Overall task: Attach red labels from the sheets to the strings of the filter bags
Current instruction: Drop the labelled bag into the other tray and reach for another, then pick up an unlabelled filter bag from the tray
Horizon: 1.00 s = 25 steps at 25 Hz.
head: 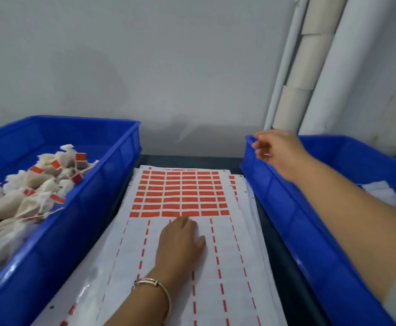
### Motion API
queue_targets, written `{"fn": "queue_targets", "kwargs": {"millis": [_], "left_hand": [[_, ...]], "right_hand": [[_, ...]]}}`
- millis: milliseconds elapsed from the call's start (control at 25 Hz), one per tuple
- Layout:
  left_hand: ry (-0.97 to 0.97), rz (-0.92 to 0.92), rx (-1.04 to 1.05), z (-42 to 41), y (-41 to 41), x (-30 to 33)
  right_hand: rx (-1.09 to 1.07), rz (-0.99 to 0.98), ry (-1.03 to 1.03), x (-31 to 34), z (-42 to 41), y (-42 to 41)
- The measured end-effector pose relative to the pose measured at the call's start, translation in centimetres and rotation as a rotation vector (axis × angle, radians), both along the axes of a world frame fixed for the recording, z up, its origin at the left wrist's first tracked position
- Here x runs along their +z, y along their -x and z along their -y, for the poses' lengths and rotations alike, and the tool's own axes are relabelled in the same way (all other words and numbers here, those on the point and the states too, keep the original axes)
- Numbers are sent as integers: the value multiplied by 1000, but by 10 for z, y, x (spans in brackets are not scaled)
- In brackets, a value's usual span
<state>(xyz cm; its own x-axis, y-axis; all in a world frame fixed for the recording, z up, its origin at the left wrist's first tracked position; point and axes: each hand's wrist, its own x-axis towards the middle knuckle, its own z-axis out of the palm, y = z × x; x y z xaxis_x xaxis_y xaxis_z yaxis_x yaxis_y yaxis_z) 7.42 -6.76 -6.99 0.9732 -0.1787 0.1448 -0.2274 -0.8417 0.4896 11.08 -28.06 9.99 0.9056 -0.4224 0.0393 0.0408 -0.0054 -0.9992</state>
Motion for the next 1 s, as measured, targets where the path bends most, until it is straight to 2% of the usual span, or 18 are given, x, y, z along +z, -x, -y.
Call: {"fn": "queue_targets", "kwargs": {"millis": [80,200,280,400,480,640,880,1000], "left_hand": [[-81,94,-13,4,1,-11],[-135,95,-9,4,-1,-19],[-154,90,6,3,-4,-21],[-156,84,21,4,-6,-22],[-163,77,26,3,-6,-21],[-162,65,40,4,-8,-21],[-149,63,36,4,-8,-21],[-116,72,26,4,-6,-19]], "right_hand": [[-144,-90,176,-6,46,-5],[-267,-233,316,-34,95,-17],[-248,-338,352,-57,111,-31],[-115,-424,299,-80,116,-51],[-75,-431,334,-90,115,-62],[-134,-402,472,-100,117,-70],[-158,-333,421,-85,130,-43],[-294,-207,417,-61,129,-25]]}}
